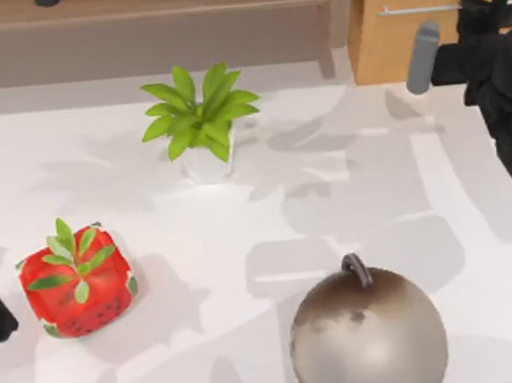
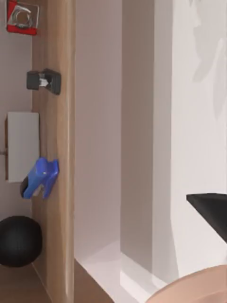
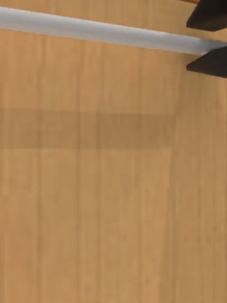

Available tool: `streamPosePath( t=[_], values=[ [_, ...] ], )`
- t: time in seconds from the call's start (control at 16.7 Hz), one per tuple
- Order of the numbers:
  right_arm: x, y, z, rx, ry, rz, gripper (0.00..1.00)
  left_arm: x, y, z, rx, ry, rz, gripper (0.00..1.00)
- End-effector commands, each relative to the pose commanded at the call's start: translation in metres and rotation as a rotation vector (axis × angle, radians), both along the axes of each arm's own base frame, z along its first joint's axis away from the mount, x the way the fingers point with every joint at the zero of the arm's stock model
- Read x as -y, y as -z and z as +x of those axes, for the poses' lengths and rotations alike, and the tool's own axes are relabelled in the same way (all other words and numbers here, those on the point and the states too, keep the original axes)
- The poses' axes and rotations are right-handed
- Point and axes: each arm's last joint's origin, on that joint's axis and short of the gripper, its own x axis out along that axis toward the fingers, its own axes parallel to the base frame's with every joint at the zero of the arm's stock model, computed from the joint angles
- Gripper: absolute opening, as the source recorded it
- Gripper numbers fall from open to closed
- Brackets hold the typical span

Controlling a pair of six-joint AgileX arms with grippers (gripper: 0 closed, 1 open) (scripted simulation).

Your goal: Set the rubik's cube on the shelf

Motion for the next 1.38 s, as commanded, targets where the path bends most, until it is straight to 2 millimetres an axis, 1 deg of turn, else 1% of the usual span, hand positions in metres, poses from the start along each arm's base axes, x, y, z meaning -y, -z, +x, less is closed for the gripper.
streamPosePath(
  t=[0.06,0.6,0.66,0.78,0.96,1.08,1.2,1.38],
  values=[
    [0.000,0.000,0.000,0.000,0.000,0.000,0.00,0.000,0.000,0.000,0.000,0.000,0.000,1.00],
    [-0.002,0.001,-0.001,-0.004,-0.004,0.002,0.00,0.000,0.000,0.000,0.000,0.000,0.000,1.00],
    [-0.003,0.000,-0.004,-0.001,-0.009,0.001,0.00,0.000,0.000,0.000,0.000,0.000,0.000,1.00],
    [-0.005,0.002,-0.017,-0.005,-0.014,-0.001,0.00,0.000,0.000,0.000,0.000,0.000,0.000,1.00],
    [-0.003,0.005,-0.044,-0.019,-0.007,-0.001,0.00,0.000,0.000,0.000,0.000,0.000,0.000,1.00],
    [-0.002,0.003,-0.059,-0.013,-0.004,0.001,0.00,0.000,0.000,0.000,0.000,0.000,0.000,1.00],
    [-0.002,0.001,-0.064,-0.005,-0.002,0.002,0.00,0.000,0.000,0.000,0.000,0.000,0.000,1.00],
    [-0.001,0.002,-0.063,-0.009,-0.002,0.002,0.00,0.000,0.000,0.000,0.000,0.000,0.000,1.00]
  ],
)
